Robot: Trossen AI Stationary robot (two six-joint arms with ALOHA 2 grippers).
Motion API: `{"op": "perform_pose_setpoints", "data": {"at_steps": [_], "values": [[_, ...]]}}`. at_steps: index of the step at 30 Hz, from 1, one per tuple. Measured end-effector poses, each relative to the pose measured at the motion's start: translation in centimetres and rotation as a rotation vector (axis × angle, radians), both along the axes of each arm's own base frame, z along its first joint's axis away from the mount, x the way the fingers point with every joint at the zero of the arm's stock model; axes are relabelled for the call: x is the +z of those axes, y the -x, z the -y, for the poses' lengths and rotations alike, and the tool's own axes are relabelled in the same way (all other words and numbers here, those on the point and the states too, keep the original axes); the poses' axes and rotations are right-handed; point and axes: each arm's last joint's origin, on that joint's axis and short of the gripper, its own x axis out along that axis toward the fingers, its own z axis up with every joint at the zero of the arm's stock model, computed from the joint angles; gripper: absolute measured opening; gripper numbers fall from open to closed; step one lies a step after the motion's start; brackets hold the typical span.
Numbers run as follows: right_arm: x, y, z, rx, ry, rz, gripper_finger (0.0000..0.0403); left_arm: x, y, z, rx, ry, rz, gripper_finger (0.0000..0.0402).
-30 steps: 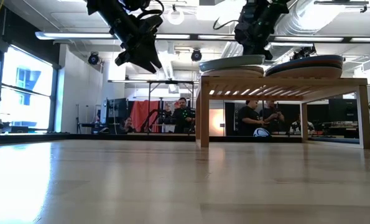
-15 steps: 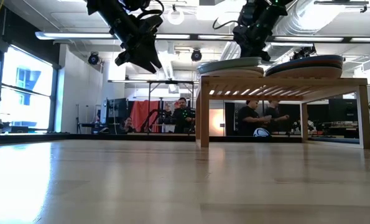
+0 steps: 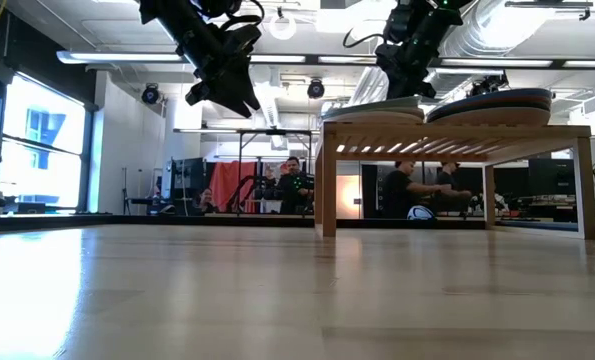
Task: Place and stack plates onto a shelf
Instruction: Stack the light blue plate on top of the beige plate on the shelf
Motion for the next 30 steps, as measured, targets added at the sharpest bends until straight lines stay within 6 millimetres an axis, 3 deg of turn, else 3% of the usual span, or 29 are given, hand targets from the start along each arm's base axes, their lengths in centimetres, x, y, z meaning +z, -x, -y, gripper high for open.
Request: {"op": "perform_pose_setpoints", "data": {"at_steps": [26,30], "values": [[-0.15,0.17,-0.21,-0.02,-0.034,-0.016,0.0001,0.0,0.0,0.0,-0.001,-0.001,0.0,0.0113],[-0.15,0.23,-0.16,-0.04,-0.023,-0.032,0.0015,0.0,0.0,-0.01,0.002,-0.004,-0.001,0.0113]]}}
